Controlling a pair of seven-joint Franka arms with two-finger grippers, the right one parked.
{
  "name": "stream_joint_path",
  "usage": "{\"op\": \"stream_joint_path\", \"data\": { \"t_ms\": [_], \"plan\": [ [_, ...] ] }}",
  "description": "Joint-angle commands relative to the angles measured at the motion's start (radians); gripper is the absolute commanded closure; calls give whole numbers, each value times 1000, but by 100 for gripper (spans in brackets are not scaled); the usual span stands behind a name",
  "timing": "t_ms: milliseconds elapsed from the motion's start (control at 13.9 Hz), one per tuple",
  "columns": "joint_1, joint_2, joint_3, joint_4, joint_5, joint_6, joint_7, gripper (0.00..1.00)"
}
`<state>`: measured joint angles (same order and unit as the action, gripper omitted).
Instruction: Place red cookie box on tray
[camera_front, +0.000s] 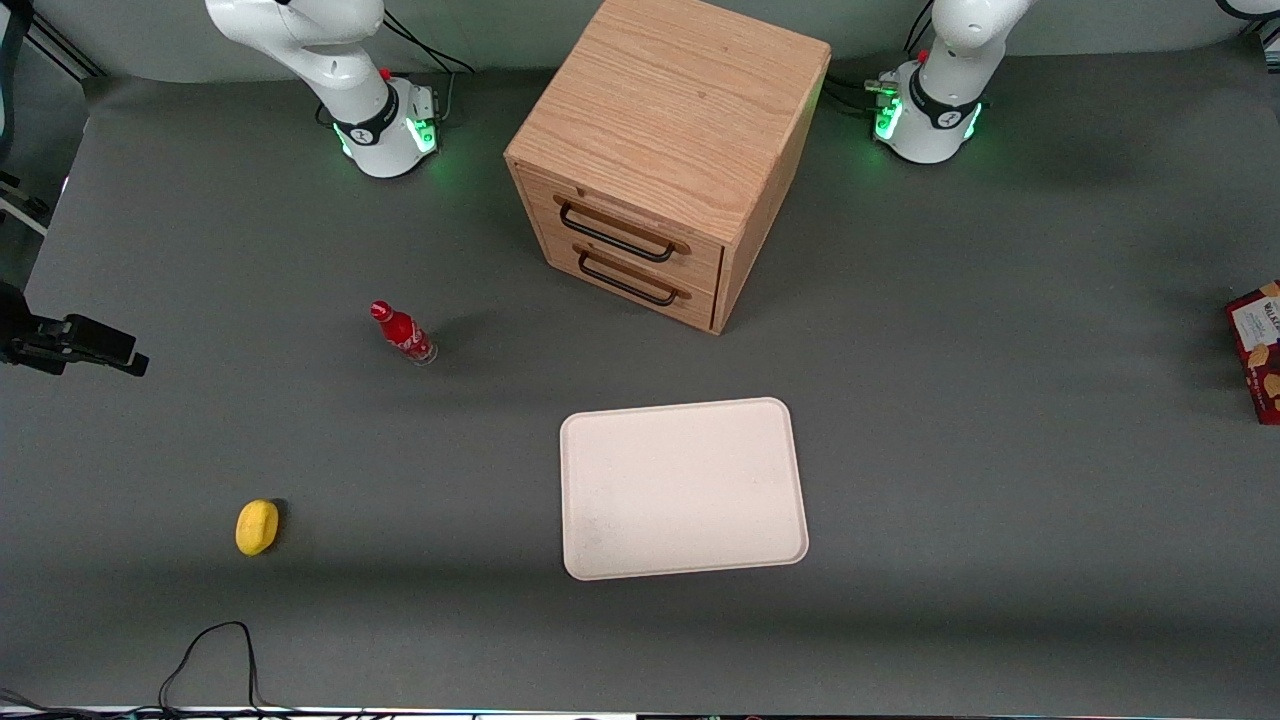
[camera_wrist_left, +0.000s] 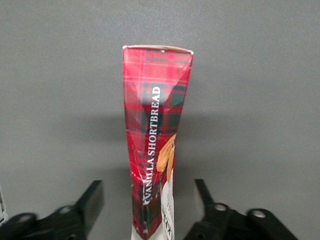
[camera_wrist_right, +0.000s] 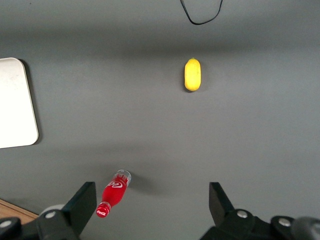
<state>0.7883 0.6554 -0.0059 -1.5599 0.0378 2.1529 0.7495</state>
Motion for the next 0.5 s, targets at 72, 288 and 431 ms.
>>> {"op": "stream_joint_path", "data": {
  "t_ms": [72, 288, 431],
  "plan": [
    [-9, -16, 4, -15, -10, -1, -9, 100],
    [-15, -20, 4, -15, -10, -10, -10, 100],
    [-18, -32, 4, -9, -6, -13, -27, 100]
  ]
}}
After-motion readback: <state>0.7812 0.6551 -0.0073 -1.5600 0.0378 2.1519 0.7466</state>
